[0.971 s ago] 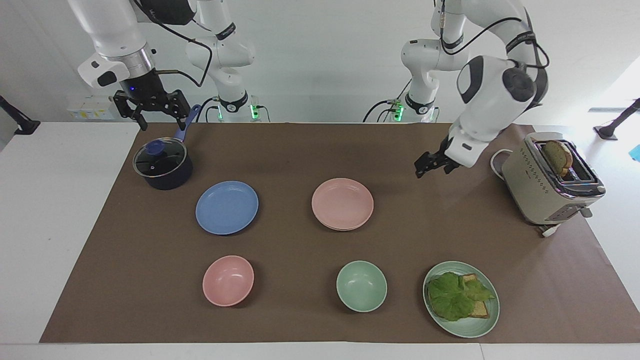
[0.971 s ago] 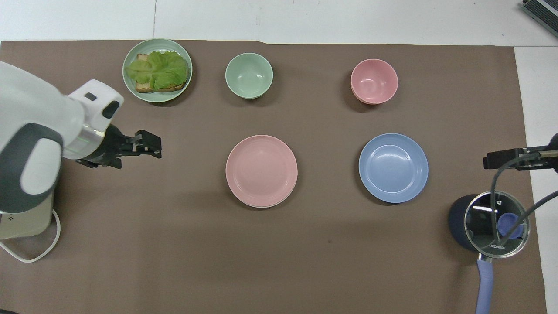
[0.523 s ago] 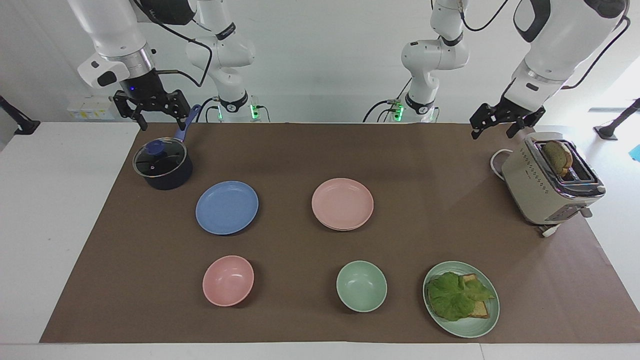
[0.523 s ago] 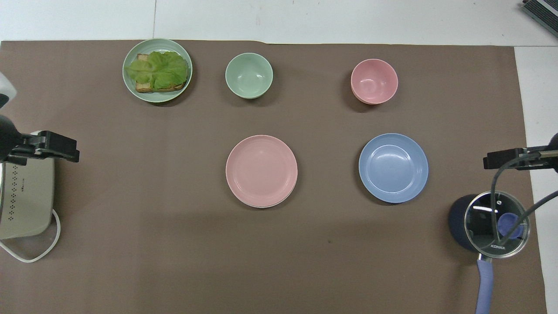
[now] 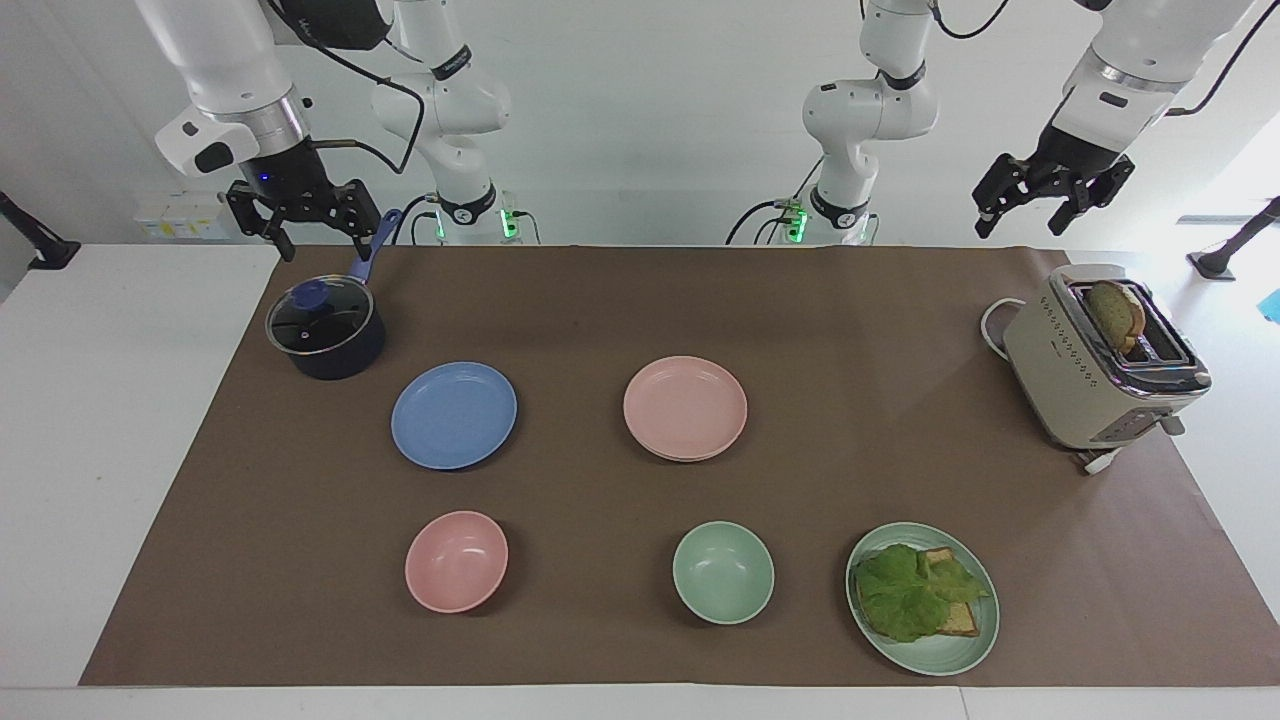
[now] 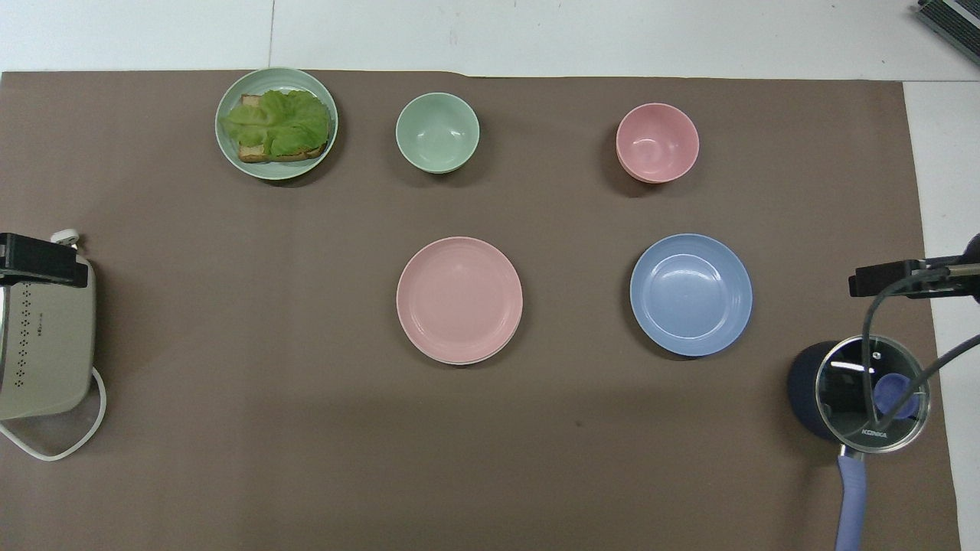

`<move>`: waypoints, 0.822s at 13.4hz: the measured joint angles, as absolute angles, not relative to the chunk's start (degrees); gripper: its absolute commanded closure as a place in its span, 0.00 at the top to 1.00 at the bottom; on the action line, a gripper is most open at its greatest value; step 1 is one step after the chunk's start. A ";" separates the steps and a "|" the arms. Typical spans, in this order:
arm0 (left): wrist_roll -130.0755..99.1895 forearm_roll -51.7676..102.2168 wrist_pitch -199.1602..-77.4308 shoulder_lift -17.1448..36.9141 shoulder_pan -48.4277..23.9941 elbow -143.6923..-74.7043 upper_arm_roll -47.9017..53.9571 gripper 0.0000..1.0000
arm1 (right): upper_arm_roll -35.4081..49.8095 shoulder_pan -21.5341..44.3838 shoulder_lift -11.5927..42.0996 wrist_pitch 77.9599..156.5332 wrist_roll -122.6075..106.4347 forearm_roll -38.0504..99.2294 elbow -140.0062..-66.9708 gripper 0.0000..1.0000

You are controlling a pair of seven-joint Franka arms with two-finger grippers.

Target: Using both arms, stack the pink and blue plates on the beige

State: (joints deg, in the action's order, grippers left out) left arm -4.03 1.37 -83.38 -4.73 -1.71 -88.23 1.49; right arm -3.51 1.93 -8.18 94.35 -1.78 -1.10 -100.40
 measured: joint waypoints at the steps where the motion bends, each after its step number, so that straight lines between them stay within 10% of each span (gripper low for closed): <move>1: -4.03 1.37 -83.38 -4.72 -1.71 -88.23 1.52 1.00 | -3.51 1.93 -8.18 94.35 -1.78 -1.10 -100.40 1.00; 11: -4.03 1.37 -83.35 -4.72 -1.71 -88.24 1.54 1.00 | -3.52 1.93 -8.30 95.78 -3.51 -1.09 -103.17 1.00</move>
